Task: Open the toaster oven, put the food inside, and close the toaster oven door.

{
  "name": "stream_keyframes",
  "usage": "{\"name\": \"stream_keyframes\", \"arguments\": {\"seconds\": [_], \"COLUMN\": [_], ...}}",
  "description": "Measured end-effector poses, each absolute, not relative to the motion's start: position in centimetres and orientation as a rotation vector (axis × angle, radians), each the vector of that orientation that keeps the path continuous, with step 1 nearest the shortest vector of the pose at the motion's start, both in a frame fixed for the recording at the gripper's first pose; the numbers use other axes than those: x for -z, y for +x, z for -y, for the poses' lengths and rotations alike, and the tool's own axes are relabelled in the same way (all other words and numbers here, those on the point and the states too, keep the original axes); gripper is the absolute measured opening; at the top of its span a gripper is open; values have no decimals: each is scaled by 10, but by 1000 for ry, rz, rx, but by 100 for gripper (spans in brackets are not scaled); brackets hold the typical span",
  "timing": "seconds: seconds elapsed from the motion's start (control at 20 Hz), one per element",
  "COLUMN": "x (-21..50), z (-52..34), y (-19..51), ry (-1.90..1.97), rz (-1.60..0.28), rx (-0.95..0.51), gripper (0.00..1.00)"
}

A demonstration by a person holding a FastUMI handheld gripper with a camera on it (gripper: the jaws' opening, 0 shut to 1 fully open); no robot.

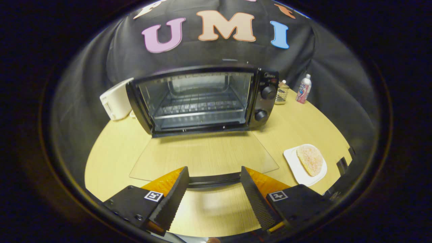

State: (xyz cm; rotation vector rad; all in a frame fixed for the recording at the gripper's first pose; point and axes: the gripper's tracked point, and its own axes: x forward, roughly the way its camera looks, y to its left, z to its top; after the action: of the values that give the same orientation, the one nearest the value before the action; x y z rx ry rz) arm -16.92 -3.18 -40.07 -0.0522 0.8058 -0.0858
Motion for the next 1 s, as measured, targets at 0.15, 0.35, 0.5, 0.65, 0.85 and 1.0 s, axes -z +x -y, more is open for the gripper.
{"name": "stream_keyframes", "arguments": {"seconds": [0.15,0.35,0.5,0.65,0.85,1.0], "x": [416,418,405,375,337,327], "z": [23,25,28,49,111,167], "y": [-156,-142,-135,-119,-107,-111], "ry": [-32,-29,-24,-31,-71,-121], "rz": [-800,-807,-783,-710,-640,-648], "rx": [49,51,31,54,178,285], "gripper": [97,96,96,96,96,96]}}
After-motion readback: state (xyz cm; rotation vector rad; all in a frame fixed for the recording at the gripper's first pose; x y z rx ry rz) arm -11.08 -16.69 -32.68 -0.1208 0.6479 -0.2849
